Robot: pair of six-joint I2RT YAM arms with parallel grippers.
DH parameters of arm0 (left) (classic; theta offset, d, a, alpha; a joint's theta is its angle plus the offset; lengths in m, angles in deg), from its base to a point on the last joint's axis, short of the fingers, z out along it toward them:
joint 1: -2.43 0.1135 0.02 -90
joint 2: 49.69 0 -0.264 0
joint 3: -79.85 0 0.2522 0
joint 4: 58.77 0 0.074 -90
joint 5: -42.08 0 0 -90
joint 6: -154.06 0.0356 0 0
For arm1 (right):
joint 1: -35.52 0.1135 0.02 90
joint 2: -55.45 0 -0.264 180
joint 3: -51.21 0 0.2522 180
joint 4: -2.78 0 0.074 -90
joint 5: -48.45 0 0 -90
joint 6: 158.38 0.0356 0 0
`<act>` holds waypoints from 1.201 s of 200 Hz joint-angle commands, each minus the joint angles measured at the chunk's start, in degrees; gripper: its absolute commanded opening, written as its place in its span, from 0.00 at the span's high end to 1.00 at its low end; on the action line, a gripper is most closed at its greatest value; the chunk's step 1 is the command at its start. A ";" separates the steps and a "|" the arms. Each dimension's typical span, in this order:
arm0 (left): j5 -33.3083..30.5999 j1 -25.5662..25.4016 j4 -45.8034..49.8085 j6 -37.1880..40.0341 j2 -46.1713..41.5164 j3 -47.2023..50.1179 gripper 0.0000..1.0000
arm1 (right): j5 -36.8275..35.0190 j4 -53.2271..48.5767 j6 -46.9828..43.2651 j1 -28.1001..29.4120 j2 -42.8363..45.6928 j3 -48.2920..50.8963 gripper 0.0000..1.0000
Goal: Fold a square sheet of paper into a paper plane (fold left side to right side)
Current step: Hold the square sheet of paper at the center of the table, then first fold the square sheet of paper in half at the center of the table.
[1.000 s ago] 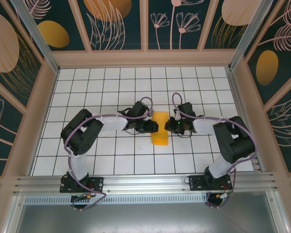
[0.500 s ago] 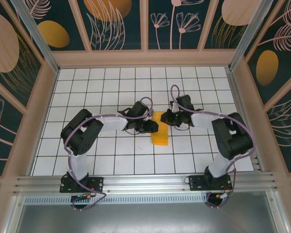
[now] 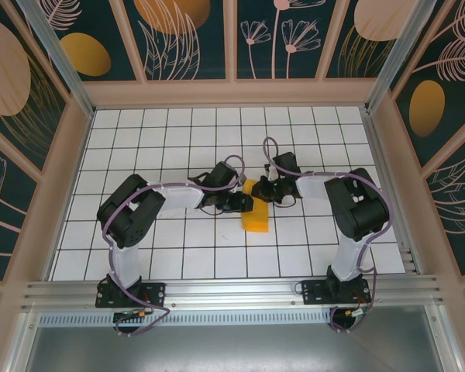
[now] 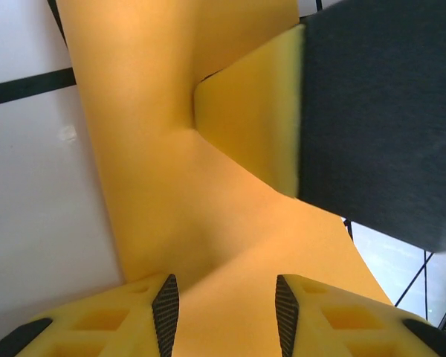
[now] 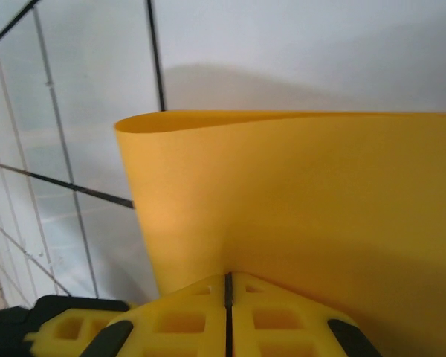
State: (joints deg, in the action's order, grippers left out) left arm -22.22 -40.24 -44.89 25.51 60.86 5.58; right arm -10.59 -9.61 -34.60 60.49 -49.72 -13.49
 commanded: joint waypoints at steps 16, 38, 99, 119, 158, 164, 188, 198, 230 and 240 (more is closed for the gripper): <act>0.83 -1.13 1.39 3.76 1.67 1.62 0.57 | -4.23 -5.19 -1.13 0.85 -2.07 -1.13 0.91; 1.01 -1.49 1.46 4.85 1.35 2.06 0.55 | -5.37 -5.85 -1.11 1.05 -2.20 -0.13 0.91; 3.28 -2.54 0.95 8.22 -1.23 4.34 0.53 | -6.08 -5.31 0.06 1.57 -2.33 2.03 0.91; 4.43 -3.02 0.59 8.75 -1.98 4.47 0.53 | -6.17 -5.45 0.06 1.66 -2.39 1.90 0.92; 6.01 -3.72 0.24 9.19 -2.96 6.64 0.53 | -6.18 -5.43 0.23 2.01 -2.78 1.42 0.92; 6.10 -3.89 0.15 9.19 -3.18 6.90 0.53 | -6.17 -5.39 0.23 2.10 -2.83 1.43 0.92; 6.58 -4.56 -0.84 8.96 -3.83 7.69 0.53 | -6.09 -4.98 0.32 2.18 -3.15 1.61 0.92; 6.61 -4.94 -1.08 8.94 -4.00 7.71 0.53 | -6.04 -4.80 0.40 2.19 -3.22 1.71 0.92; 6.56 -6.43 -2.35 7.90 -3.84 7.44 0.51 | -6.00 -4.25 0.59 2.28 -3.37 1.99 0.92; 6.48 -6.83 -2.58 7.54 -3.77 7.42 0.51 | -6.00 -4.20 0.67 2.37 -3.31 1.98 0.92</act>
State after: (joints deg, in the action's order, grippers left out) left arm -18.60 -45.07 -49.35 33.99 57.31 11.72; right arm -12.14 -10.16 -34.79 62.00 -49.74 -13.77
